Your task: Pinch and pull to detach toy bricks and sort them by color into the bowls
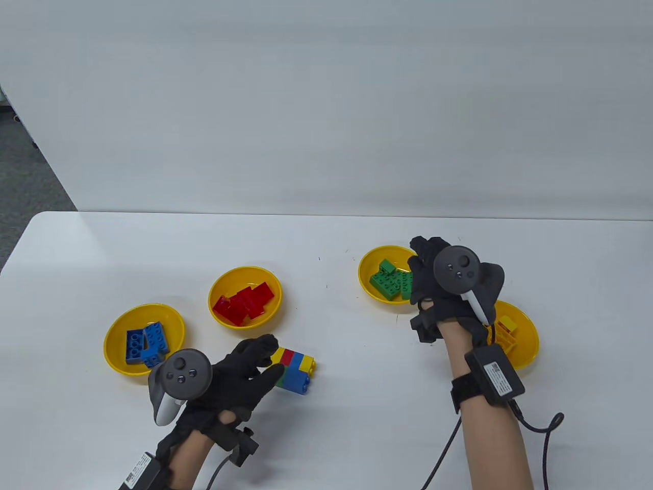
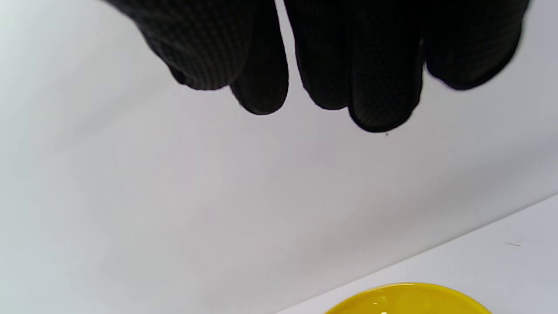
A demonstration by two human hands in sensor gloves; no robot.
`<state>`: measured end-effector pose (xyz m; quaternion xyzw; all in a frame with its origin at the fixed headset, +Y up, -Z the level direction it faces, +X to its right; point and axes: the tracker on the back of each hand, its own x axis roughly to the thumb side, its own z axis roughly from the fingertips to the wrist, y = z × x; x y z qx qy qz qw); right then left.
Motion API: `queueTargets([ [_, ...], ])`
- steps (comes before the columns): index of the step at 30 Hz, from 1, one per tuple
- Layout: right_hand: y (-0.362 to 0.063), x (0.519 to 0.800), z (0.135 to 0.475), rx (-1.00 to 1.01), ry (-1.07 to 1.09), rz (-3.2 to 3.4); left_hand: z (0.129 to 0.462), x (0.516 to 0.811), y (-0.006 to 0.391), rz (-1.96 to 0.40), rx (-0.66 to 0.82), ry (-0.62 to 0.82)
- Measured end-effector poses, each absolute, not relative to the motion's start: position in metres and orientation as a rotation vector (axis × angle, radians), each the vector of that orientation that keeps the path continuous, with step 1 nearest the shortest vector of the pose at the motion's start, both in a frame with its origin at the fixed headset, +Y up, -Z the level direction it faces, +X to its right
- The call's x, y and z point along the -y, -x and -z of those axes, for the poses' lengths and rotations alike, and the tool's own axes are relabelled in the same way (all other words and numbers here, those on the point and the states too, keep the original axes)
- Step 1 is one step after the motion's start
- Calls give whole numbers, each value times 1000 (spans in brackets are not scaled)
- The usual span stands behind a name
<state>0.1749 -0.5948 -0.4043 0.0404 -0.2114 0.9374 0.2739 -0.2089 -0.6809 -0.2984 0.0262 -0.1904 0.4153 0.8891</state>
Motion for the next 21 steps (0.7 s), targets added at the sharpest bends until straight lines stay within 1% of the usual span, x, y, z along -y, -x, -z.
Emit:
queueTargets([
  [2, -173, 591, 376, 587, -194, -2465, 299, 668, 198, -713, 444, -68],
  [5, -169, 595, 335, 591, -315, -2409, 305, 657, 177, -387, 482, -15],
  [7, -165, 603, 315, 593, -365, -2385, 315, 659, 163, -219, 488, 41],
  [9, -163, 616, 298, 584, -401, -2355, 328, 669, 147, -69, 488, 131],
  [13, -161, 640, 286, 546, -439, -2330, 349, 696, 123, 140, 455, 277],
  [15, -162, 647, 285, 508, -444, -2352, 356, 710, 112, 289, 409, 340],
  [16, -163, 650, 285, 516, -442, -2347, 360, 717, 107, 383, 391, 364],
  [17, -163, 651, 284, 518, -443, -2341, 362, 721, 104, 431, 388, 375],
  [19, -164, 651, 283, 519, -453, -2335, 366, 730, 97, 492, 384, 406],
  [21, -165, 651, 281, 537, -459, -2327, 367, 736, 92, 493, 375, 422],
])
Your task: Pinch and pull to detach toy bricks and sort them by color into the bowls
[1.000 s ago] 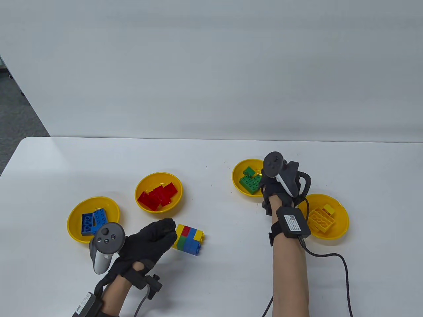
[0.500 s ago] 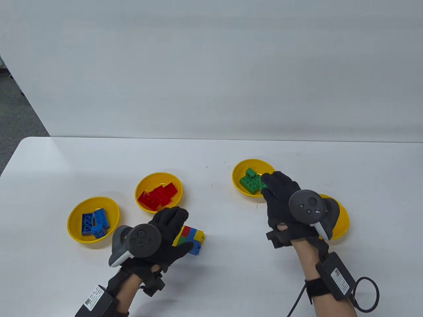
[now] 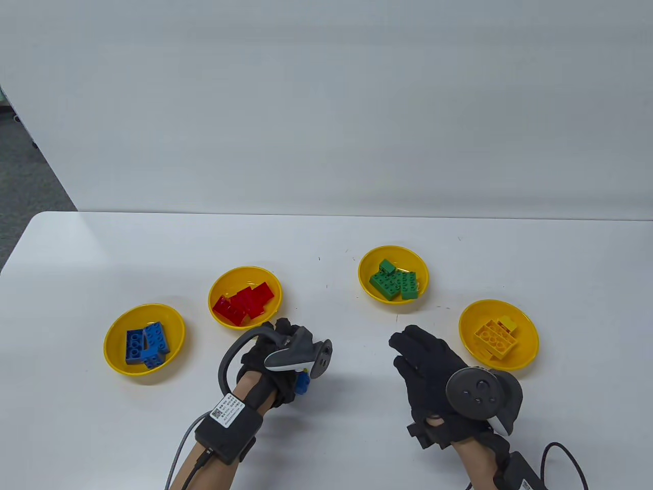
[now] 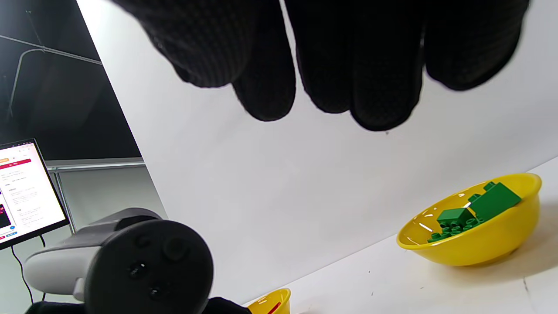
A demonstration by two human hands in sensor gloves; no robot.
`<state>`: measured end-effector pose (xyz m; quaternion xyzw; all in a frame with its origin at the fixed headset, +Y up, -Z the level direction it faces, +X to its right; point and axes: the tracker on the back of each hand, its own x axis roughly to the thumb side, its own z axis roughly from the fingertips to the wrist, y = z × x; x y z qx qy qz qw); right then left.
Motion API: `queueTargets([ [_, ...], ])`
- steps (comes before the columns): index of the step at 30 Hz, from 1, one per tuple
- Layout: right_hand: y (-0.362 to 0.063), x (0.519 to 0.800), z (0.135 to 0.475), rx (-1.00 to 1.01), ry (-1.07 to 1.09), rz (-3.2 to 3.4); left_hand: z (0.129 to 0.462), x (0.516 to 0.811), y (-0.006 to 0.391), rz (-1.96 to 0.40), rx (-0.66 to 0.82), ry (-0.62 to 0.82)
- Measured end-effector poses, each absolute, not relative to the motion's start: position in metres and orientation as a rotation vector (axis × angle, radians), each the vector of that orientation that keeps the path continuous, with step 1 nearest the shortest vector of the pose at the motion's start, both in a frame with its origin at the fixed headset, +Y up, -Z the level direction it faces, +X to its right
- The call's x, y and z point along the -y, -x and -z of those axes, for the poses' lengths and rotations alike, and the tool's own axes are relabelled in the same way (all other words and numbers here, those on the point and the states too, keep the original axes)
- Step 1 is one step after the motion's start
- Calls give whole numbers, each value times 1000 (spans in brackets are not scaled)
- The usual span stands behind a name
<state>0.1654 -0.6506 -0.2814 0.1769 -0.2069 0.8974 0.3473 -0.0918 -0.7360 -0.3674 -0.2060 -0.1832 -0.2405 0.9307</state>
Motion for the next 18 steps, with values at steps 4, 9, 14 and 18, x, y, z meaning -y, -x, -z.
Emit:
queueTargets([
  [4, -168, 651, 280, 546, -459, -2321, 365, 733, 90, 434, 418, 340],
  [9, -169, 653, 280, 539, -444, -2320, 347, 699, 104, 218, 481, 161],
  [14, -157, 658, 278, 494, -464, -2293, 311, 654, 133, -100, 503, -38],
  [18, -138, 661, 273, 454, -519, -2286, 286, 642, 149, -231, 525, -134],
])
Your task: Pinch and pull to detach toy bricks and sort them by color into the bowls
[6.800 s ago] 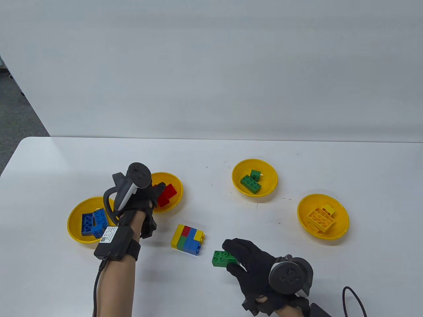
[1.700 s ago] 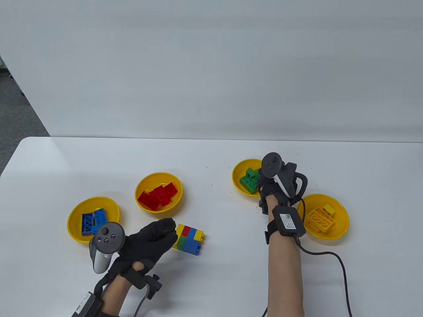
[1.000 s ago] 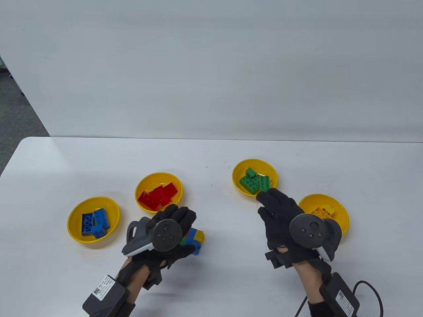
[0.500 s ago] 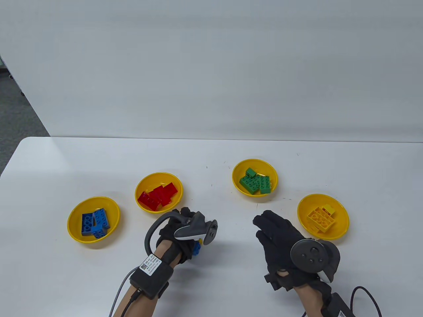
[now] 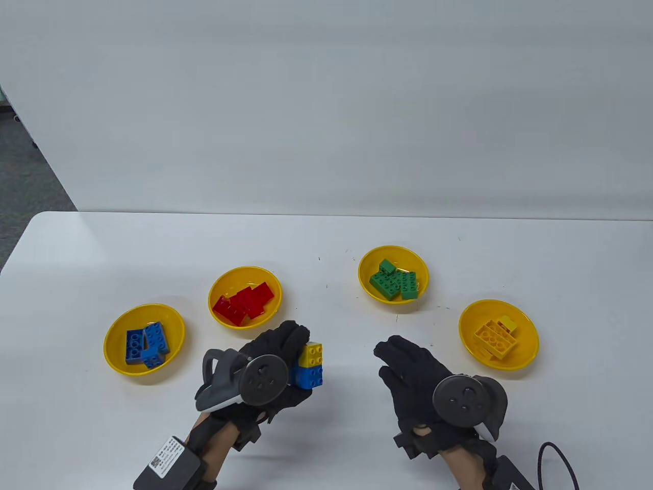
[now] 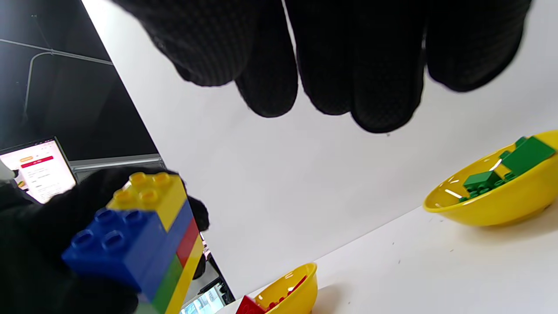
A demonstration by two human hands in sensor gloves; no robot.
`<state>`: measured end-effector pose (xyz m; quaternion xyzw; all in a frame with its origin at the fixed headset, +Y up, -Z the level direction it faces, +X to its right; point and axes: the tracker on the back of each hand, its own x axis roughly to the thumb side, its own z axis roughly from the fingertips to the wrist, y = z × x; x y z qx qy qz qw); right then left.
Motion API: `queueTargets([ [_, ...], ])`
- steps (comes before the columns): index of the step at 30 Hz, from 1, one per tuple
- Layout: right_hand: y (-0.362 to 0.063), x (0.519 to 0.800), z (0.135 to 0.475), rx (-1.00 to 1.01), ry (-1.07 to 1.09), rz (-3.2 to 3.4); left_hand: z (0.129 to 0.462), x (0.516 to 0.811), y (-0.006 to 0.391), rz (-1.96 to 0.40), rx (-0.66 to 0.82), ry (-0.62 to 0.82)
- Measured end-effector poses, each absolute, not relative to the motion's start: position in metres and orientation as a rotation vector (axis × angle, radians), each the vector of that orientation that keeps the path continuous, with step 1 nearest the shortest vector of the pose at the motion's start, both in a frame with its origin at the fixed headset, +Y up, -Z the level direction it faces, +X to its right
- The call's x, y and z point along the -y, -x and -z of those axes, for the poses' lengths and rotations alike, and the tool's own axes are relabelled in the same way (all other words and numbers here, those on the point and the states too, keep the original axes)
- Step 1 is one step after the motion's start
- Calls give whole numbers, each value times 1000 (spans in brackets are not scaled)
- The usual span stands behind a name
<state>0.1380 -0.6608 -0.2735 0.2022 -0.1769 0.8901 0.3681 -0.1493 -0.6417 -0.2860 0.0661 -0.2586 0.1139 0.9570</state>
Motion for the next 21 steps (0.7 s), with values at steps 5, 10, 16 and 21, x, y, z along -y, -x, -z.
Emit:
queueTargets([
  [5, -119, 664, 267, 374, -554, -2214, 261, 659, 152, -357, 578, -178],
  [10, -106, 680, 268, 179, -491, -2055, 251, 680, 137, -231, 612, -168],
  [16, -89, 702, 273, -11, -463, -2107, 246, 688, 126, -204, 625, -144],
  [21, -84, 706, 273, -36, -435, -2022, 244, 694, 125, -247, 610, -161],
])
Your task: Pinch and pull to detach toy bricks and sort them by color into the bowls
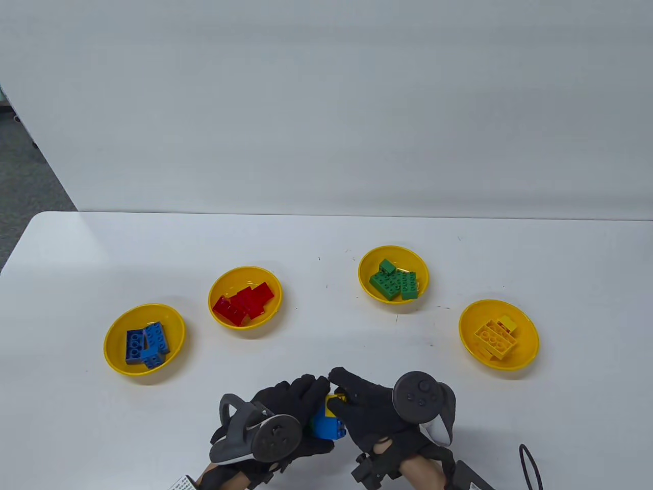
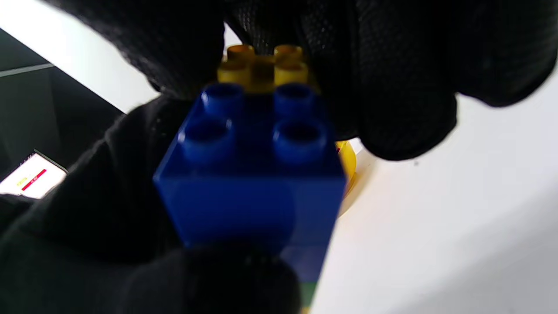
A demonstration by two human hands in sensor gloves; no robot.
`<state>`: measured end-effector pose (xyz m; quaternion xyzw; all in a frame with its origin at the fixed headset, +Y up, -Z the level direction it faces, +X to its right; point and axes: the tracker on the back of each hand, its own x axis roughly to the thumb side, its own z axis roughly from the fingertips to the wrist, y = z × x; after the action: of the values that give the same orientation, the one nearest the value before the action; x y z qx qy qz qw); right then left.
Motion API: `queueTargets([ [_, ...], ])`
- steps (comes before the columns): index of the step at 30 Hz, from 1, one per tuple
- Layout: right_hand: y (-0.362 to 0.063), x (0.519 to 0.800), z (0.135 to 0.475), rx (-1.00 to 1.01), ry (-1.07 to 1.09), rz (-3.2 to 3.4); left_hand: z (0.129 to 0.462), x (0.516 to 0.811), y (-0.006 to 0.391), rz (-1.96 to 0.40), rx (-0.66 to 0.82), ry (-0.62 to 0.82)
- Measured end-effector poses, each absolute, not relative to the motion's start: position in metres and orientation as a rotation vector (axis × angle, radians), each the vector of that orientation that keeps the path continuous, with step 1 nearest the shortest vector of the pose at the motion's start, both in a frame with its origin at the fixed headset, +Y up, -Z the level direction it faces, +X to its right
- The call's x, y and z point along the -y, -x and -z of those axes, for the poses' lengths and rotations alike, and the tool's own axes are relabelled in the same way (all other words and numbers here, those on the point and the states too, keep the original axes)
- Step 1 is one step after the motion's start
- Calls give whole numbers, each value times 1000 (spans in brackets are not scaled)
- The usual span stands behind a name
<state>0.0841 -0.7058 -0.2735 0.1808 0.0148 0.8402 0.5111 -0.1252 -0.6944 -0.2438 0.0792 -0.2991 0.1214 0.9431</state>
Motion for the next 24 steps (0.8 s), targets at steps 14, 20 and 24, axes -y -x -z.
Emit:
queueTargets([
  [14, -103, 717, 284, -101, -337, -1645, 252, 701, 136, -608, 641, -76],
  [20, -144, 684, 297, 100, -277, -1850, 252, 699, 148, -616, 579, -137],
  [24, -216, 642, 329, 340, -139, -2230, 256, 698, 160, -658, 539, -139],
])
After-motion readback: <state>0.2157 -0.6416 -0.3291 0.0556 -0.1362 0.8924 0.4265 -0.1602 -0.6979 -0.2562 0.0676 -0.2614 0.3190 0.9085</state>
